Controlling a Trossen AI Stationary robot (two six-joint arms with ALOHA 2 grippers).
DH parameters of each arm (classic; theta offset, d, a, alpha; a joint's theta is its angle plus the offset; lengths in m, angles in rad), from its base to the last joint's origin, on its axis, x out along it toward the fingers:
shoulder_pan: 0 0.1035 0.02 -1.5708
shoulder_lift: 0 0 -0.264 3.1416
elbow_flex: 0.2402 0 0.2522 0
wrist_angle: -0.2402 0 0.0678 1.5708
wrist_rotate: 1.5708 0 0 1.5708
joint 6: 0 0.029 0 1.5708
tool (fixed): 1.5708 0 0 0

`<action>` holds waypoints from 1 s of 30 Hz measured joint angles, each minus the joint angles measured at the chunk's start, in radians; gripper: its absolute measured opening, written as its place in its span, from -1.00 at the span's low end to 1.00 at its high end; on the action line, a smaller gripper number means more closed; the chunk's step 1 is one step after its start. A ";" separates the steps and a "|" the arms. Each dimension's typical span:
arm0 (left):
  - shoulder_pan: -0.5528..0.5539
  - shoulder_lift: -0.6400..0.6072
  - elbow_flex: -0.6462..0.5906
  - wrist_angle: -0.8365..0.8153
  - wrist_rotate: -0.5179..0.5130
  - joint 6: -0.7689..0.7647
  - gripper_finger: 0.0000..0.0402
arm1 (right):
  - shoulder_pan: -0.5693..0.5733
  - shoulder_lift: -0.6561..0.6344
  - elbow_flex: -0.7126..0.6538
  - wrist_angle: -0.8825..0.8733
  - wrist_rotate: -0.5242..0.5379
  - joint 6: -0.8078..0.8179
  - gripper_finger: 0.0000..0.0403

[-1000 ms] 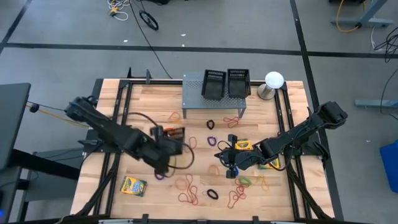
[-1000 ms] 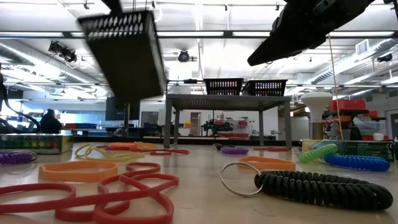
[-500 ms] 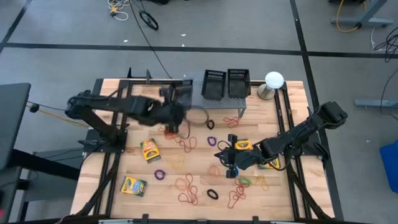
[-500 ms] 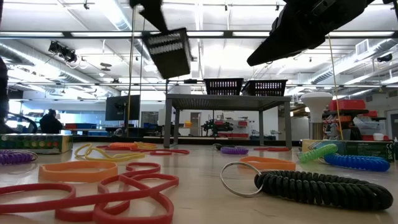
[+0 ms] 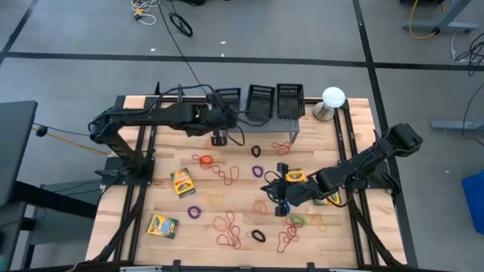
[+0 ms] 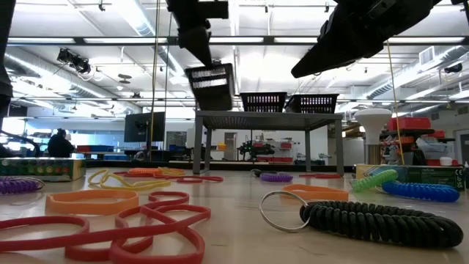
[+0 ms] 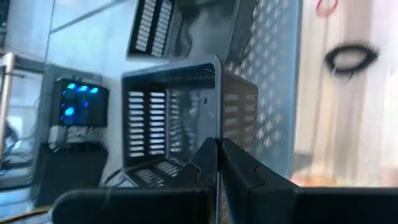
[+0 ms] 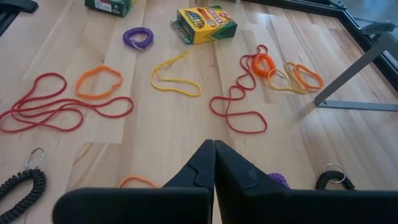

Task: Sort rubber bands into baskets
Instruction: Put the top black basket into the shelf

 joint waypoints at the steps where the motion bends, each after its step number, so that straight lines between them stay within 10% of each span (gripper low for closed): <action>1: 0.008 0.000 -0.010 0.014 0.006 0.006 -0.95 | 0.000 0.000 0.000 0.000 0.000 0.000 -0.97; 30: 0.011 0.002 -0.062 0.134 0.129 0.084 -0.95 | 0.000 0.000 0.000 0.005 0.000 -0.018 -0.97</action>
